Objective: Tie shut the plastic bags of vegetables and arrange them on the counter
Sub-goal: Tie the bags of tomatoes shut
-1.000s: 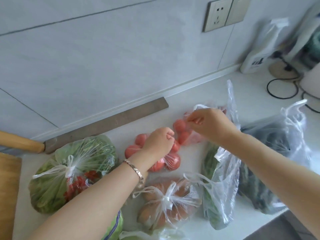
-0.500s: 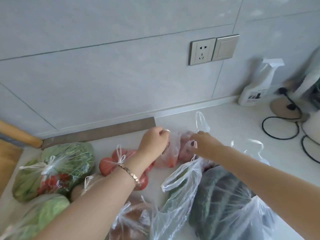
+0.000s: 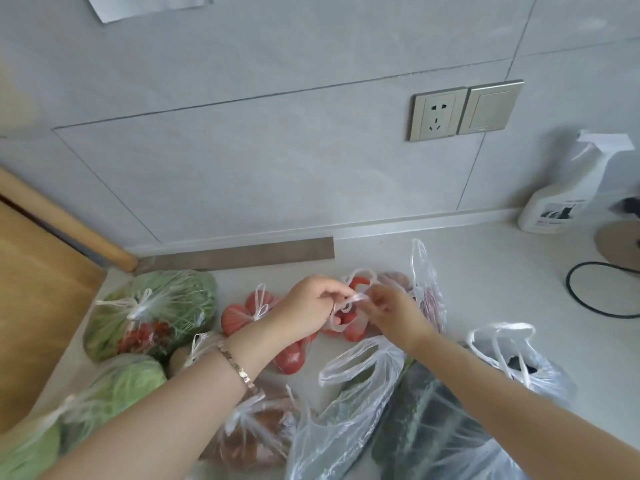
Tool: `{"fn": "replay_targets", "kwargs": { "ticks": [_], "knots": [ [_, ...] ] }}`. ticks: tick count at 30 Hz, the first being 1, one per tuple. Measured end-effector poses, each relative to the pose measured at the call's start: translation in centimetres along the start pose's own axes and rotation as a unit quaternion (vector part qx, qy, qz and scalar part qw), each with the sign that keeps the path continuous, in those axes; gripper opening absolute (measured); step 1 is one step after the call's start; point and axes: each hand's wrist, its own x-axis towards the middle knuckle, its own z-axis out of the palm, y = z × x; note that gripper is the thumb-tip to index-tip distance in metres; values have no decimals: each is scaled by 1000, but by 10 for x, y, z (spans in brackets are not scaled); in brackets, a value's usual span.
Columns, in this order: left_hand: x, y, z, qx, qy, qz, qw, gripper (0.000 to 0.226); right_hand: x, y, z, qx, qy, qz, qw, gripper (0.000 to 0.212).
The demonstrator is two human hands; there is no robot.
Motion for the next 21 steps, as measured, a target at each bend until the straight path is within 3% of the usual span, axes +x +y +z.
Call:
{"fn": "replay_targets", "kwargs": {
  "ticks": [2, 5, 8, 10, 13, 15, 17, 19, 21],
  "knots": [
    [9, -14, -3, 101, 25, 27, 994, 40, -3, 4, -6, 40, 73, 29, 996, 29],
    [28, -36, -1, 157, 76, 1, 985, 32, -4, 6, -9, 74, 136, 41, 987, 39],
    [50, -52, 14, 234, 0, -3, 972, 44, -9, 1, -7, 105, 122, 11, 987, 32],
    [62, -55, 23, 337, -72, 38, 938, 47, -12, -5, -4, 161, 106, -6, 981, 22],
    [75, -64, 28, 403, -90, 67, 908, 40, -12, -4, -2, 199, 104, -15, 974, 21],
    [81, -70, 27, 349, -72, 99, 929, 34, -12, 2, 0, 204, 112, -20, 972, 21],
    [79, -70, 23, 211, -33, 120, 969, 32, -10, 8, 2, 184, 124, -19, 975, 13],
    [75, -66, 16, 45, 35, 78, 995, 30, -9, 7, 3, 168, 150, -12, 974, 13],
    [73, -66, 7, -60, 114, 41, 991, 25, -2, 0, 6, 198, 160, 12, 967, 19]
  ]
}}
